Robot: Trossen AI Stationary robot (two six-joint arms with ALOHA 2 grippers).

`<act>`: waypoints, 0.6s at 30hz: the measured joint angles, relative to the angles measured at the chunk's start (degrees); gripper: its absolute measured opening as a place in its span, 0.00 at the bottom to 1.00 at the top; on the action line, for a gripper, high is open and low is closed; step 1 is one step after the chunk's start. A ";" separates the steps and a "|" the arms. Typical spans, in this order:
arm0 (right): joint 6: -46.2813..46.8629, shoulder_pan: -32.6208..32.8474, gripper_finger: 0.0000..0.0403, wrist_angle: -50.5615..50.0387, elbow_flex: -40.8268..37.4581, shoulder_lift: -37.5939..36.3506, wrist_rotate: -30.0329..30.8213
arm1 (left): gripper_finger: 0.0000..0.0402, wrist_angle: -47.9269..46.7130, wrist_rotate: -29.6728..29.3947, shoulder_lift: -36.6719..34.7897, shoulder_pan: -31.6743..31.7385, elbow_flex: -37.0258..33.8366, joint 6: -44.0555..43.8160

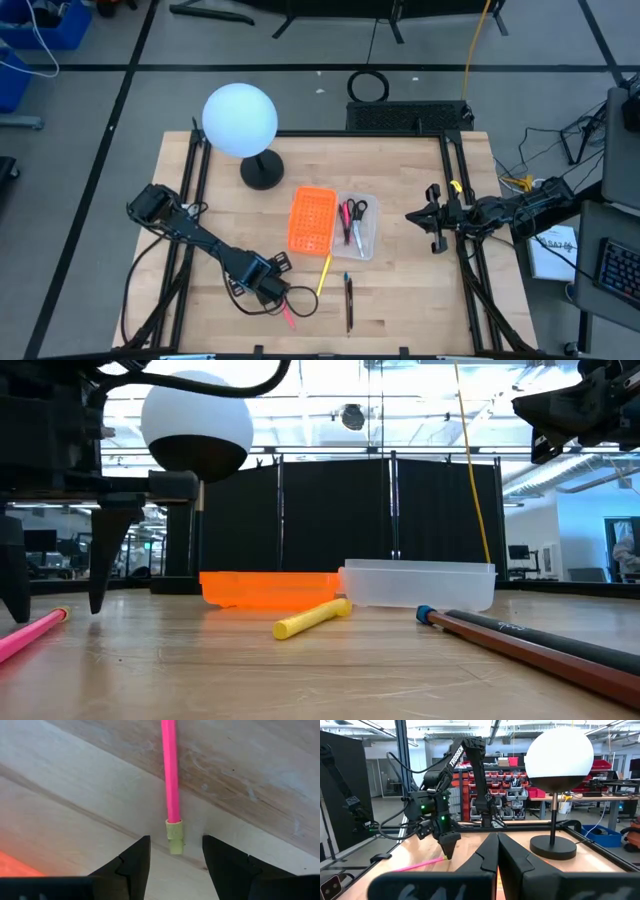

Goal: Pick & place school supplies into a supply box
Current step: Put the pink pencil into the orange supply box

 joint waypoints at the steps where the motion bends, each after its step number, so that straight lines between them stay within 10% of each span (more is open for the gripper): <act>1: -0.36 0.00 0.00 0.00 0.02 0.00 0.00 | 0.48 -0.02 0.41 0.00 0.26 0.00 -0.51; 18: -0.81 0.00 0.00 -0.04 0.01 -0.02 -0.02 | 0.48 0.48 6.50 -0.33 1.74 0.04 -3.58</act>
